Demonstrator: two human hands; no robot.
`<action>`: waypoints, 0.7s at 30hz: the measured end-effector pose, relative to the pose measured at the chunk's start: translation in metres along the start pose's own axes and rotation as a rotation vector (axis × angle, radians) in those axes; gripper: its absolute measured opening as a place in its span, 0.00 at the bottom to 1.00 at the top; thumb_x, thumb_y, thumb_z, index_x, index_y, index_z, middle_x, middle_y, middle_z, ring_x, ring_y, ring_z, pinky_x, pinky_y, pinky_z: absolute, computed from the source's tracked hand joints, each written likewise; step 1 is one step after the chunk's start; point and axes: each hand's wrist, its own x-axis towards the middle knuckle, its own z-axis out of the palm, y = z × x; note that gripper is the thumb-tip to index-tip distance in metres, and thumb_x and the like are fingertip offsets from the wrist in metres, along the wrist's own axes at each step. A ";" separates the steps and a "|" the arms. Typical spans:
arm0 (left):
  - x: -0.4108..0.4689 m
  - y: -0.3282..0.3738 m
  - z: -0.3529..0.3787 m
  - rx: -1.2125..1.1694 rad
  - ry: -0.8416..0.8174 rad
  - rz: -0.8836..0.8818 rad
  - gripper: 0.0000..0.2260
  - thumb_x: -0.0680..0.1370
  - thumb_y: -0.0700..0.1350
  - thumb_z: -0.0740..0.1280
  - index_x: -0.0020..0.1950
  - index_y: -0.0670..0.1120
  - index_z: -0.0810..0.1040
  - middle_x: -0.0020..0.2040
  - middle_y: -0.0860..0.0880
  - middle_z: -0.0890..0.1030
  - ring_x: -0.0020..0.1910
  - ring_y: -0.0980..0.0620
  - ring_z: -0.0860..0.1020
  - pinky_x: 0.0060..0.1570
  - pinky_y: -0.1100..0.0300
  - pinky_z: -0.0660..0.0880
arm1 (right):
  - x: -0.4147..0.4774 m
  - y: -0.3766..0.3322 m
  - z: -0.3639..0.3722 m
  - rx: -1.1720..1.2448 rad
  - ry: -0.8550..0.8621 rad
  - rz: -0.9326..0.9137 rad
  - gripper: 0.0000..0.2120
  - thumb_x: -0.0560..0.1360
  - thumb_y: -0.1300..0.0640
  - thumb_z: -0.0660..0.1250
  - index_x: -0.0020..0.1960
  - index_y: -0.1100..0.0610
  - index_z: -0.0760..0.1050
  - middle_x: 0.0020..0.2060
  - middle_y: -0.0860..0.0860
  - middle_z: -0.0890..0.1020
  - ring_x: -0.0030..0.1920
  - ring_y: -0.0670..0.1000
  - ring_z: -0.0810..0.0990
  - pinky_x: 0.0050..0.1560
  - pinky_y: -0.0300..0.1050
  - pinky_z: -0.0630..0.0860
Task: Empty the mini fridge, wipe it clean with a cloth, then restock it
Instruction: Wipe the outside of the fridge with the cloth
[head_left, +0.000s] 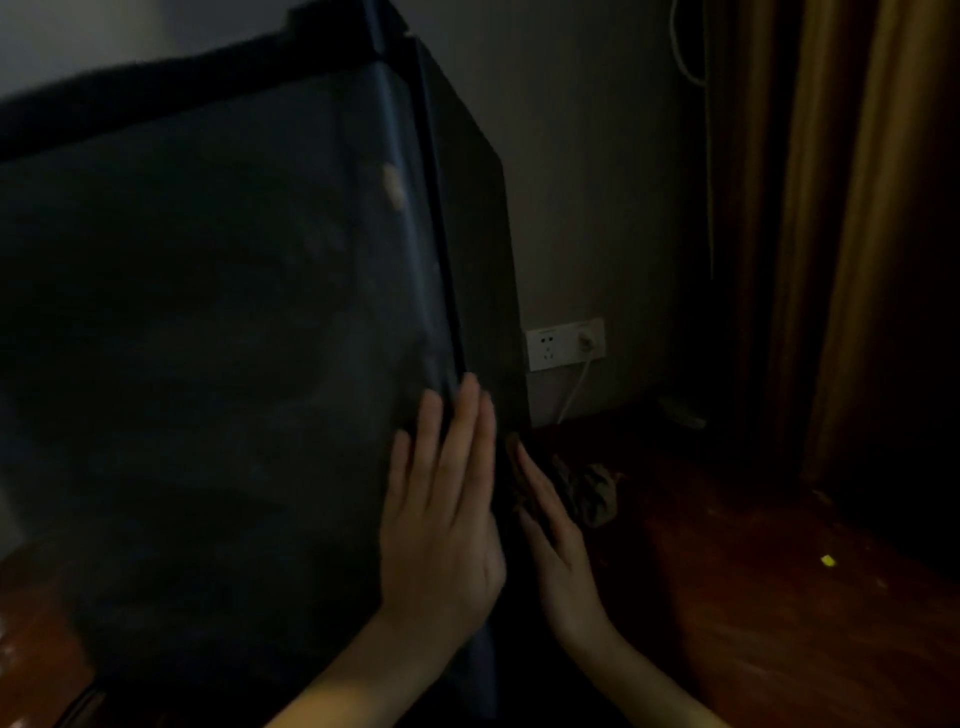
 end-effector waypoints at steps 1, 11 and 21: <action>0.004 0.007 0.011 0.014 -0.015 0.004 0.34 0.74 0.39 0.54 0.79 0.44 0.44 0.80 0.50 0.45 0.79 0.48 0.47 0.76 0.52 0.43 | 0.003 -0.001 -0.008 0.011 0.012 0.021 0.23 0.82 0.63 0.56 0.74 0.46 0.63 0.72 0.38 0.67 0.73 0.39 0.62 0.76 0.50 0.59; 0.031 0.037 0.073 -0.016 -0.280 0.062 0.34 0.73 0.46 0.55 0.78 0.39 0.49 0.79 0.44 0.51 0.78 0.47 0.53 0.76 0.55 0.47 | 0.061 -0.070 -0.054 -0.003 0.170 -0.038 0.23 0.80 0.71 0.53 0.65 0.47 0.70 0.60 0.37 0.75 0.54 0.26 0.74 0.49 0.20 0.69; 0.060 -0.024 -0.006 -0.197 -0.303 0.165 0.37 0.72 0.44 0.59 0.79 0.42 0.49 0.80 0.47 0.52 0.78 0.52 0.54 0.73 0.63 0.57 | 0.124 -0.199 -0.011 -0.112 0.255 -0.388 0.24 0.82 0.66 0.54 0.71 0.45 0.66 0.63 0.33 0.71 0.63 0.31 0.68 0.68 0.34 0.63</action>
